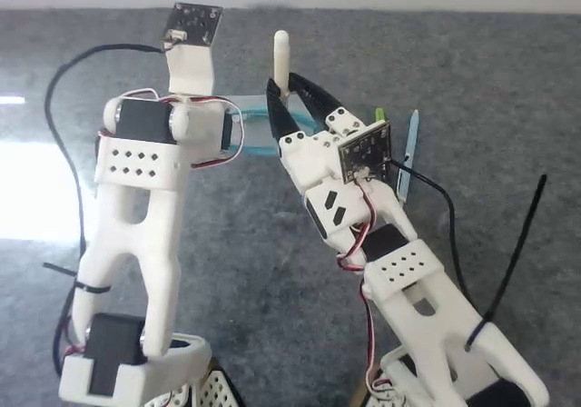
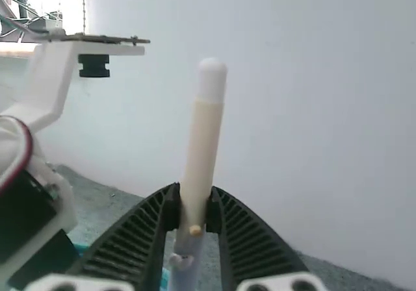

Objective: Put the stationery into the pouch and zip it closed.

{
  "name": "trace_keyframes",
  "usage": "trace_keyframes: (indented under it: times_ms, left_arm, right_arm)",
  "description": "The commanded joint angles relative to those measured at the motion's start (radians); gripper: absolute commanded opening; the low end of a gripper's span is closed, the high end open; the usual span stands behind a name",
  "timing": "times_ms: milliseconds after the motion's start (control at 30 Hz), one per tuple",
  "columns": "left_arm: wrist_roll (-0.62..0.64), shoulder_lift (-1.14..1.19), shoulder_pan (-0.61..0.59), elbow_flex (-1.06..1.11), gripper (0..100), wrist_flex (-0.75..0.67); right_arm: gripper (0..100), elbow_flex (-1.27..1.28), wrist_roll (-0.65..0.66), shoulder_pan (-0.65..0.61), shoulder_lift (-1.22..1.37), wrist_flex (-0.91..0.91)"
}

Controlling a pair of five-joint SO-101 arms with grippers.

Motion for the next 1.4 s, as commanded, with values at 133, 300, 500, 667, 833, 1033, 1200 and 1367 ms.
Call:
trace_keyframes:
  times_ms: [133, 300, 500, 667, 833, 1033, 1200, 1367]
  left_arm:
    - [-0.003, -0.014, -0.005, -0.059, 1, 0.002]
    - [-0.003, -0.011, -0.031, -0.068, 1, 0.000]
    - [-0.003, -0.006, -0.040, -0.081, 1, 0.002]
    - [-0.008, -0.005, -0.046, -0.076, 1, 0.002]
    - [-0.008, -0.005, -0.043, -0.076, 1, 0.002]
    - [-0.008, -0.005, -0.041, -0.076, 1, 0.002]
    - [-0.008, -0.005, -0.046, -0.074, 1, 0.002]
    - [-0.008, -0.005, -0.044, -0.054, 1, -0.012]
  right_arm:
    - [12.8, 0.018, 0.015, 0.025, 0.022, 0.002]
    - [9.2, 0.074, 0.083, 0.022, 0.019, -0.005]
    - [8.2, 0.068, 0.193, -0.041, 0.019, -0.007]
    - [14.9, 0.035, 0.239, -0.065, 0.018, 0.019]
    - [24.6, -0.063, 0.242, -0.064, -0.018, 0.268]
    - [26.4, -0.229, 0.221, -0.065, -0.087, 0.490]
    - [26.4, -0.333, 0.226, -0.087, -0.140, 0.667]
    - [26.5, -0.443, 0.221, -0.082, -0.147, 0.900]
